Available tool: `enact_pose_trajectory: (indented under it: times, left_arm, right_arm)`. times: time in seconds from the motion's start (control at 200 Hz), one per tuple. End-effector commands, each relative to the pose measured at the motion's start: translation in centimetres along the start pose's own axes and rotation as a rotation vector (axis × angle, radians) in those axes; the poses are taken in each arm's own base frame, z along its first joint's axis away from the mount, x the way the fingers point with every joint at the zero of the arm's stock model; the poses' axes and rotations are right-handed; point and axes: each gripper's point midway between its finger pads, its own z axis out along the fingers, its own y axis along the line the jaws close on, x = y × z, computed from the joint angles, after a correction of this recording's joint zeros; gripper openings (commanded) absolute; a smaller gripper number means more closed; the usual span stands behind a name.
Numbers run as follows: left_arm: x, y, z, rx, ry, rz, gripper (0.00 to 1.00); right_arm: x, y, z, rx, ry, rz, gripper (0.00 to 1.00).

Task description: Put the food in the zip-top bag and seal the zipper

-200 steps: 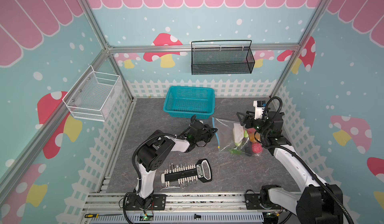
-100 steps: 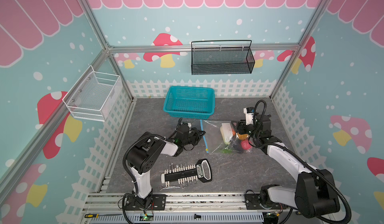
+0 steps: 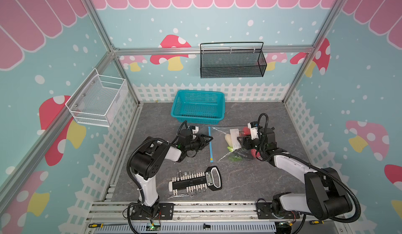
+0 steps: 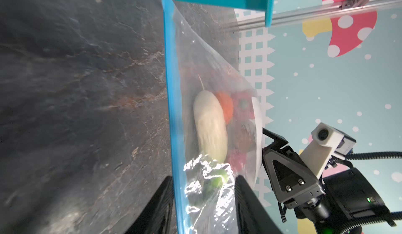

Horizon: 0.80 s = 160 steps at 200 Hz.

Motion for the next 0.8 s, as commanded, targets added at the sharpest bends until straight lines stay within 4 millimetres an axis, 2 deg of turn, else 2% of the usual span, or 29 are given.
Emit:
enact_pose_trajectory:
  times: [0.0,0.125,0.26,0.37,0.4,0.5,0.59,0.67,0.795]
  left_arm:
    - [0.6,-1.4,0.6,0.094,0.049,0.024,0.46]
    - [0.7,-1.3,0.9,0.117,0.064,0.005,0.43]
    - [0.3,0.0,0.4,0.087,0.046,-0.01,0.36]
    - [0.1,0.9,-0.2,0.041,0.03,-0.007,0.26]
    - [-1.0,1.2,-0.8,0.024,0.007,-0.004,0.25]
    - [-1.4,1.3,-1.7,-0.059,-0.005,0.066,0.26]
    - [-1.9,0.8,-3.4,-0.188,-0.032,0.194,0.31]
    - [-2.8,-0.3,-5.8,-0.315,-0.08,0.337,0.42]
    - [-4.7,-3.2,-9.5,-0.433,-0.186,0.488,0.61]
  right_arm:
    - [2.1,0.4,0.7,-0.002,0.05,-0.012,0.73]
    - [2.0,0.6,0.6,0.015,0.051,-0.033,0.74]
    - [0.7,0.7,0.0,0.037,0.031,-0.064,0.75]
    - [-2.1,0.8,-1.3,0.066,-0.035,-0.097,0.77]
    - [-3.0,0.9,-1.7,0.076,-0.053,-0.109,0.78]
    - [-5.7,0.5,-2.9,0.135,-0.115,-0.164,0.82]
    - [-8.0,-0.6,-4.3,0.235,-0.176,-0.213,0.86]
    - [-10.0,-1.3,-5.6,0.317,-0.242,-0.268,0.88]
    - [-12.8,-3.0,-8.3,0.47,-0.38,-0.272,0.89]
